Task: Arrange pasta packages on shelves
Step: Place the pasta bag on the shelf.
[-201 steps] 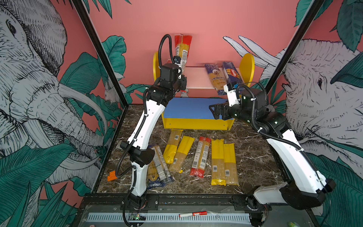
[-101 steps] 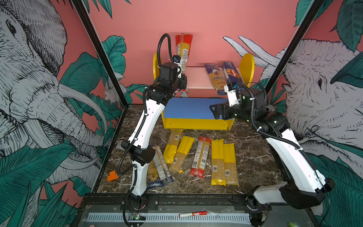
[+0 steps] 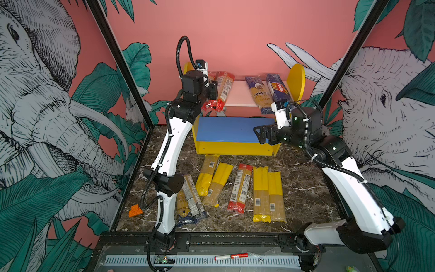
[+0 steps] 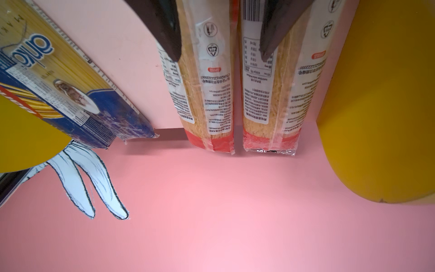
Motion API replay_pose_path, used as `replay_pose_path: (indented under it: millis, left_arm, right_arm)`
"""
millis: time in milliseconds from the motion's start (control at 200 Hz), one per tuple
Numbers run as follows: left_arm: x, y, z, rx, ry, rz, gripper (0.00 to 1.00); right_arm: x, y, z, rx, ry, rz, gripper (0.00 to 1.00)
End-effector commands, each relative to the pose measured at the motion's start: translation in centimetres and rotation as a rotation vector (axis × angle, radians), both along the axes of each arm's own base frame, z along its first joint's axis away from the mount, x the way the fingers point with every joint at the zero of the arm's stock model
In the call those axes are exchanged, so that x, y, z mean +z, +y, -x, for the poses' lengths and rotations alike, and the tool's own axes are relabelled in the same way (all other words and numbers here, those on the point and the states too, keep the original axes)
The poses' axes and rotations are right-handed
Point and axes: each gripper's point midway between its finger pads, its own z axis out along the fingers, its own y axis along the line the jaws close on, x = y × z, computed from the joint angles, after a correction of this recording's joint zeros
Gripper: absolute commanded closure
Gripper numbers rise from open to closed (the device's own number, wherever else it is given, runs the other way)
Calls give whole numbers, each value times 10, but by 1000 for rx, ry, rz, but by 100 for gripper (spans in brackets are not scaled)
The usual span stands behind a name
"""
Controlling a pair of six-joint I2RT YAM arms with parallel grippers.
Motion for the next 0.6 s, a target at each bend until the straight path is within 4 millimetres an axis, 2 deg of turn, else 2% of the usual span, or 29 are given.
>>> replay_pose_path:
  millis: [0,175,315,450,590]
  left_arm:
    - [23,-1,11,-23,-45,50,45]
    - [28,-4,18,-53,-40,83,45]
    - [35,-7,31,-99,-35,115,45]
    - [44,-13,53,-134,-42,108,43]
    - [43,-21,78,-165,-34,59,40]
  right_arm:
    - [1,-8,1,-18,-16,14,1]
    - [-3,-13,0,-32,-8,15,1]
    - [-1,-14,2,-31,-12,4,1]
    - [5,-18,6,-35,-26,-3,1]
    - [9,-29,10,-66,-46,26,1]
